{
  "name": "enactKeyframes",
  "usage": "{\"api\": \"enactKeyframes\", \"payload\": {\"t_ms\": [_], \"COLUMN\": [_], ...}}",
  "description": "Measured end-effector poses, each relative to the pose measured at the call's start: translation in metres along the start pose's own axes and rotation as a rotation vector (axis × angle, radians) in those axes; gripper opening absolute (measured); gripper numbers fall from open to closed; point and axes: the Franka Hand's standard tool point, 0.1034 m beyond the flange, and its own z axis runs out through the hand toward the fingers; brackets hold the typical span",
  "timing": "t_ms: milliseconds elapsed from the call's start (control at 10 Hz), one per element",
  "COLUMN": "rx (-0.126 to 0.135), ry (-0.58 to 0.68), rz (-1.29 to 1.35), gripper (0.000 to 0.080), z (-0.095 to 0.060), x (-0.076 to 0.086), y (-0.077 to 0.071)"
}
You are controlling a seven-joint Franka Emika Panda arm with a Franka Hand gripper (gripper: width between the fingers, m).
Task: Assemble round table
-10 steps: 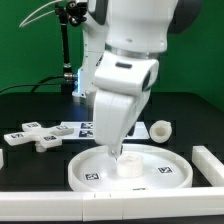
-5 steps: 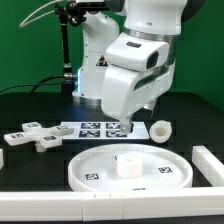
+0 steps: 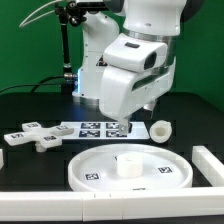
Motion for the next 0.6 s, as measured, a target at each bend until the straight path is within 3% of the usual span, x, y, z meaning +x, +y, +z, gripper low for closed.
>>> {"api": "enactKeyframes", "payload": {"t_ms": [300, 600], "rx": [0.033, 0.053], "ry": [0.005, 0.008], "rz": [0.421, 0.605], "gripper": [0.0649, 0.0649], "z": [0.0, 0.001], "x": [0.003, 0.006], "y": [-0.013, -0.017]}}
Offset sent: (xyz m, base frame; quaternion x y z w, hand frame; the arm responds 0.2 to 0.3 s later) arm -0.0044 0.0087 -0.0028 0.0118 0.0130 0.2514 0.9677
